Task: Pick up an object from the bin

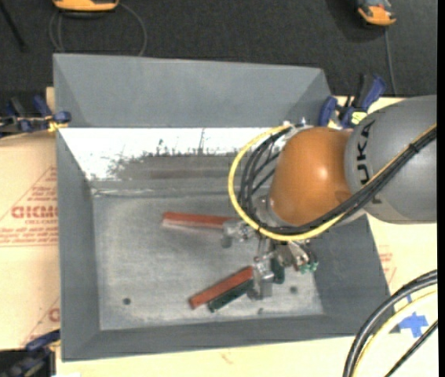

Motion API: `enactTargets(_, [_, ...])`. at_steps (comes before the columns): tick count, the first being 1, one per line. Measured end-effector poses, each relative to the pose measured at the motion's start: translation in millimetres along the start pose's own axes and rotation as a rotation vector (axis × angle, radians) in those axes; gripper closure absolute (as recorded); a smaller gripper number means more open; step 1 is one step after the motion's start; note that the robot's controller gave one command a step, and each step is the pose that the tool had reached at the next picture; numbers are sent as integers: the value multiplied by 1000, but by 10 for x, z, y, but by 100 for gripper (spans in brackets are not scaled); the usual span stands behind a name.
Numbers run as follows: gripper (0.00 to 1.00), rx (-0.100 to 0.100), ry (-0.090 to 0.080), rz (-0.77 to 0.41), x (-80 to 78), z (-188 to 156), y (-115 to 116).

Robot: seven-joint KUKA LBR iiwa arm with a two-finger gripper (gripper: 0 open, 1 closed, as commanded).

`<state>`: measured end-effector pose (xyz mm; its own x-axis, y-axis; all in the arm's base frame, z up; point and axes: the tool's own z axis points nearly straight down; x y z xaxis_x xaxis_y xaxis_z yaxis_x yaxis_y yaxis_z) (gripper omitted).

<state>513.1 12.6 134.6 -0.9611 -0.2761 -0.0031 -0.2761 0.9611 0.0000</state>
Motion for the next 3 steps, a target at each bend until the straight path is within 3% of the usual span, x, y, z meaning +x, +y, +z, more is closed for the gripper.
enactTargets(1, [0, 1, -1, -167, 22, 474, 86])
enactTargets(2, [100, 1, -1, -207, -53, 641, 140])
enactTargets(3, [100, 1, -1, -208, -53, 641, 140])
